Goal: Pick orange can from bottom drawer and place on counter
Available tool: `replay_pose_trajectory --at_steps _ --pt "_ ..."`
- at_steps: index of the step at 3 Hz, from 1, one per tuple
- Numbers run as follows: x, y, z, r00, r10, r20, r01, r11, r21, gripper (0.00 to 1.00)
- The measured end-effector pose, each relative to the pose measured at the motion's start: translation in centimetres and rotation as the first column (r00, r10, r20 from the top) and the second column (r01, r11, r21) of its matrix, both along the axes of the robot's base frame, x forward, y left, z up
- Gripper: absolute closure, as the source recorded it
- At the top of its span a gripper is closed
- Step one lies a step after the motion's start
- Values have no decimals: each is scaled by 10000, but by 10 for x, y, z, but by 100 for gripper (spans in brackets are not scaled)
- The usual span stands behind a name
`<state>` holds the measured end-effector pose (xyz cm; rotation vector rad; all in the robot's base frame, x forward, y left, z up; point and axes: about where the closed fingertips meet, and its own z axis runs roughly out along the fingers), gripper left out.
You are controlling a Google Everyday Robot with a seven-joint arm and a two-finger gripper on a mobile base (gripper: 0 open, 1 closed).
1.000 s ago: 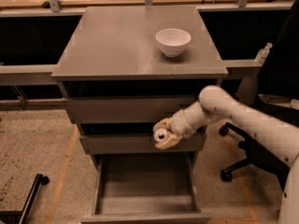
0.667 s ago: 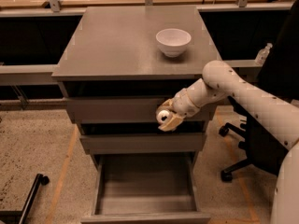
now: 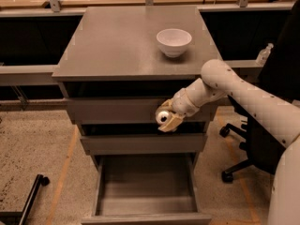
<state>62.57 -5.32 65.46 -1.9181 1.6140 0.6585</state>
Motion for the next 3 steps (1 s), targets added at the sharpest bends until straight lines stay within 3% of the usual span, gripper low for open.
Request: replay_pose_trajectory --at_steps 1,2,3 --pt "3 -10 15 9999 -98 -81 99 9999 73 100" --pt "-15 -23 22 9964 -395 -753 423 9985 360 100" --pt "-42 -38 32 9857 -962 -1384 1034 9936 458 100"
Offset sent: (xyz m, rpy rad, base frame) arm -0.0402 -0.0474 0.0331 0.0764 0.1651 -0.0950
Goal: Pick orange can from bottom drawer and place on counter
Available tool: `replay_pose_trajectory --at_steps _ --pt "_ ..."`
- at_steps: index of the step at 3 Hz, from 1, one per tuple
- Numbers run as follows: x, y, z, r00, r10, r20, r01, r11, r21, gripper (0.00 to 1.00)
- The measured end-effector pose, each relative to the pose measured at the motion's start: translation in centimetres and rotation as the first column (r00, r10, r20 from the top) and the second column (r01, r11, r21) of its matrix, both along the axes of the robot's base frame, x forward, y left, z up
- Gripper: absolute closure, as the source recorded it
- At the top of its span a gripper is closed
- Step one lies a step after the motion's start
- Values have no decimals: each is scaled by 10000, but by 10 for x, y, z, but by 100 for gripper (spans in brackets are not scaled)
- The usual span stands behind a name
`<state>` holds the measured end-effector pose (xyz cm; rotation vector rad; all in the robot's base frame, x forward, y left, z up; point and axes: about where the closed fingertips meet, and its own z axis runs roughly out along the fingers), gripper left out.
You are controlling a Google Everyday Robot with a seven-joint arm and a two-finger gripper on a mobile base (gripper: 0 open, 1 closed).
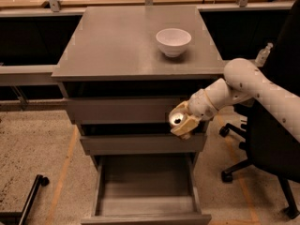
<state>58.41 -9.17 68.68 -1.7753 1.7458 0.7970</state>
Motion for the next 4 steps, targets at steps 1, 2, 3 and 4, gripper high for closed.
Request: replay_pose_trajectory --at_steps 1,2,3,4 --pt "-8 -1 30 9993 -61 377 65 9999 -107 100" --pt "5 11 64 9945 529 909 -513 9985 -191 100" --pt "36 29 119 9743 1239 1881 -1153 9917 -563 100" --pt "58 63 184 9292 2236 2942 -1962 9732 -1199 100"
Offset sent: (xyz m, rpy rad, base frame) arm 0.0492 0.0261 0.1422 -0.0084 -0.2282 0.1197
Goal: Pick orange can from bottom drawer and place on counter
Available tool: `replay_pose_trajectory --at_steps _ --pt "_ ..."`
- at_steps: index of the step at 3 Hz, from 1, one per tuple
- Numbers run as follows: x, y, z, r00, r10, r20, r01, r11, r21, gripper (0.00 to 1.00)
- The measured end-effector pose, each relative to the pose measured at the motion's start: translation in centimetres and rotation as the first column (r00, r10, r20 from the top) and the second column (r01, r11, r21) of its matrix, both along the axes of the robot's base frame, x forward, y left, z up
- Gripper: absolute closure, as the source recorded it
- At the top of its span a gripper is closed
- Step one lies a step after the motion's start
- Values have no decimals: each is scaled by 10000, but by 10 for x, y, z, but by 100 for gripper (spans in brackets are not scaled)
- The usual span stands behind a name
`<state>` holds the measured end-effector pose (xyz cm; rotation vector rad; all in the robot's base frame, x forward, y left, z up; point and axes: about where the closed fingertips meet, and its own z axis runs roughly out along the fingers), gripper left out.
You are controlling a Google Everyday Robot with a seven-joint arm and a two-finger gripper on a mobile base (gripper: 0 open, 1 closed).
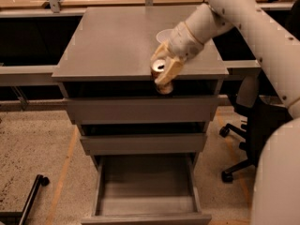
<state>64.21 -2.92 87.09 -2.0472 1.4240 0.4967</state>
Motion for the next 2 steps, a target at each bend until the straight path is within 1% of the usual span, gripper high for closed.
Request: replay_pose_trajectory --at_steps 1,2 --pt "15 58 78 9853 957 1417 -908 9950 -407 100" --pt "16 57 76 9860 917 1395 -869 9954 -397 100"
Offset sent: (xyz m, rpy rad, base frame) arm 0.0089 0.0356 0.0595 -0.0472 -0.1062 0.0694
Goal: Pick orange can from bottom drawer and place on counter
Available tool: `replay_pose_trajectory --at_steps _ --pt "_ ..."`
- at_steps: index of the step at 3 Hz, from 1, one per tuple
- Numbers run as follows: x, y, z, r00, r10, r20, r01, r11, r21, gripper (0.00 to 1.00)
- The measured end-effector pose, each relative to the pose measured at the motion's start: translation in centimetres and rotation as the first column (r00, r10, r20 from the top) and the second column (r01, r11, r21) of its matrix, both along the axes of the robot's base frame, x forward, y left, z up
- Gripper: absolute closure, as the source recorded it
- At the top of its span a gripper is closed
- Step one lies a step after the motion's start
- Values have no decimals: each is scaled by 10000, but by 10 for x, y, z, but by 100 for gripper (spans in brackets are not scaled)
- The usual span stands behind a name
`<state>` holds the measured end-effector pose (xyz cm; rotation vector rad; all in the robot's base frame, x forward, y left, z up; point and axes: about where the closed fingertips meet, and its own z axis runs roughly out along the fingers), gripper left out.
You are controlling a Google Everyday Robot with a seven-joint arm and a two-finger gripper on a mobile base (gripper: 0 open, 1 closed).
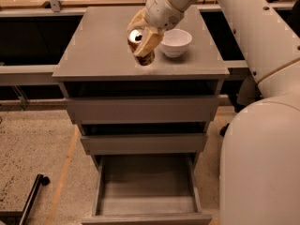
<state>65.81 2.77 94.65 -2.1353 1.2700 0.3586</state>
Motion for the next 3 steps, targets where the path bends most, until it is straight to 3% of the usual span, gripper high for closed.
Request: replay_pose_trajectory --at_steps 1,2,3 --pt "11 8 -4 9997 -210 109 208 9995 237 100" --pt "34 20 -3 9976 -574 379 536 9941 940 100" --pt "57 27 -8 9950 -976 214 921 9788 1829 100"
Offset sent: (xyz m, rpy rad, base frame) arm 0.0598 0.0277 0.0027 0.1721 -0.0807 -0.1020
